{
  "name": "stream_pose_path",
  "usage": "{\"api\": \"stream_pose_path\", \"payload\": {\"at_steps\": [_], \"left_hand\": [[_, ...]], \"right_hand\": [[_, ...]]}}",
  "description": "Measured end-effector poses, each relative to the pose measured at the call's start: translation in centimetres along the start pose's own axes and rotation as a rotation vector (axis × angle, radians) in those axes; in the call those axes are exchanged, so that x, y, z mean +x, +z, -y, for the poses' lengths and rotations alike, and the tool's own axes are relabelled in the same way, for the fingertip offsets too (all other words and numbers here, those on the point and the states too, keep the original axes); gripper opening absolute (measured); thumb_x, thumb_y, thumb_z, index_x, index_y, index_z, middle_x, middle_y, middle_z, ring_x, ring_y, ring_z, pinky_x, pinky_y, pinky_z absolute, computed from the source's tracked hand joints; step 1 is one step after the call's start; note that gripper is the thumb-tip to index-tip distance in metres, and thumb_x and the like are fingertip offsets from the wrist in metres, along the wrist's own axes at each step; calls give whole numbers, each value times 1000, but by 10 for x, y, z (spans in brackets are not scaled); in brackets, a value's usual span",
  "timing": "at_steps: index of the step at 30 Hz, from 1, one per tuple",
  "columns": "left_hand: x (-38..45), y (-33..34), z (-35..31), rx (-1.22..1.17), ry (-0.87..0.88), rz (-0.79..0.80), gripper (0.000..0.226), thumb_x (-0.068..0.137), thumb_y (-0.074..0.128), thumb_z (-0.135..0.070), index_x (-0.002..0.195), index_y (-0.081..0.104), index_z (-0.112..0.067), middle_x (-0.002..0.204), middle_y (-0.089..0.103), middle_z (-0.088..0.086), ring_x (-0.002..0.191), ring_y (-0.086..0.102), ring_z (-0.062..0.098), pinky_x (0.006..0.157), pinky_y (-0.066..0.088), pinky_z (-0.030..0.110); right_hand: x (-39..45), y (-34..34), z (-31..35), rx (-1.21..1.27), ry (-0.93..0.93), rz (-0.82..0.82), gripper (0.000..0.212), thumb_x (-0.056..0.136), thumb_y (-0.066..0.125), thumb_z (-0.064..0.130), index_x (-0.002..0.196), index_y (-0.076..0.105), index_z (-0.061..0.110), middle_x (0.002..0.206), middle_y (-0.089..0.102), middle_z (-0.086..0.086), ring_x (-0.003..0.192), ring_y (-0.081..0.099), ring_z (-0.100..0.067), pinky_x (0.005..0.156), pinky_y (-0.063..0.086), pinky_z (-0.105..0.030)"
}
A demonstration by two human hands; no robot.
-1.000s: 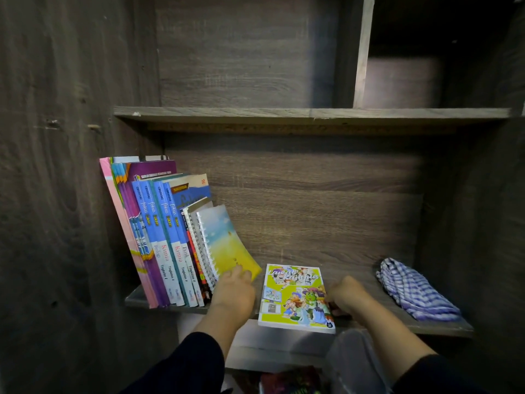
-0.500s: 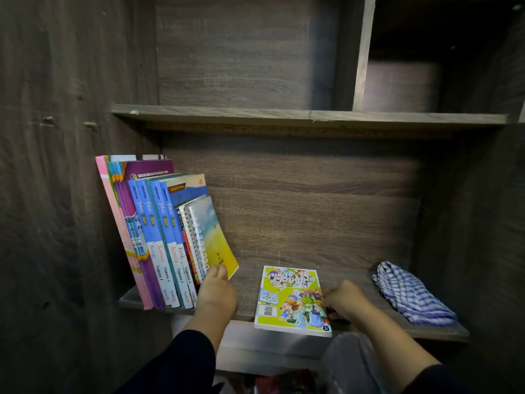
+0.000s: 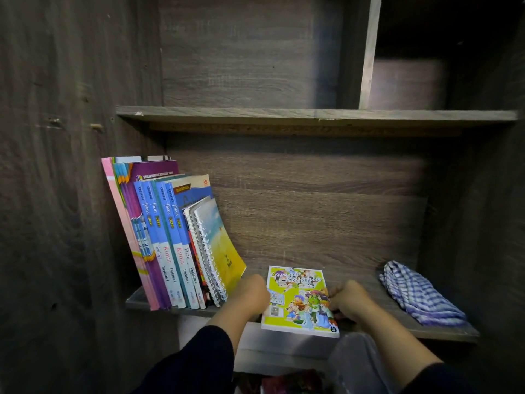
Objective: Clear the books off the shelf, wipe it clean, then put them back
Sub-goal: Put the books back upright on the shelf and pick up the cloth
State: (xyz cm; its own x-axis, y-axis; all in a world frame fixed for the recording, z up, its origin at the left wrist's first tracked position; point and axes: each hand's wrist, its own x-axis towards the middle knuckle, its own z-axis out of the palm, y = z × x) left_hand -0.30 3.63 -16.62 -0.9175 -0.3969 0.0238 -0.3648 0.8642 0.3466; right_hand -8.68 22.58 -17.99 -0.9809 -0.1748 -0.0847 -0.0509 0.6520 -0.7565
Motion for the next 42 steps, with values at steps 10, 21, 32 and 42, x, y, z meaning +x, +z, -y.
{"api": "stream_pose_path", "payload": {"at_steps": [10,21,32,42], "left_hand": [[-15,-25,-11,-636,-159,132,9,90,59,-6,84,53,-2,55,44,6,40,34,12,33,23,14],[-22,-61,24,-497,-113,-333,22,90,47,-2,111,40,0,94,63,24,76,69,39,65,59,48],[-38,-52,41,365,-116,-389,26,91,49,-12,114,59,-14,108,67,6,100,66,27,78,52,34],[-34,-26,37,925,411,-306,33,90,44,-6,121,56,-4,125,51,18,120,39,34,98,32,43]], "right_hand": [[-3,-6,-5,120,-46,64,30,81,53,-11,66,66,12,69,61,-13,61,55,-20,60,47,-28],[-27,6,9,-335,-279,254,44,95,51,11,138,48,15,138,53,1,122,53,-13,94,39,-17],[-25,3,0,-312,-305,284,42,95,53,16,137,49,19,132,58,0,113,57,-12,95,45,-20],[-22,4,2,-332,-310,270,42,93,55,15,135,52,18,130,60,0,114,58,-14,101,45,-26]]}}
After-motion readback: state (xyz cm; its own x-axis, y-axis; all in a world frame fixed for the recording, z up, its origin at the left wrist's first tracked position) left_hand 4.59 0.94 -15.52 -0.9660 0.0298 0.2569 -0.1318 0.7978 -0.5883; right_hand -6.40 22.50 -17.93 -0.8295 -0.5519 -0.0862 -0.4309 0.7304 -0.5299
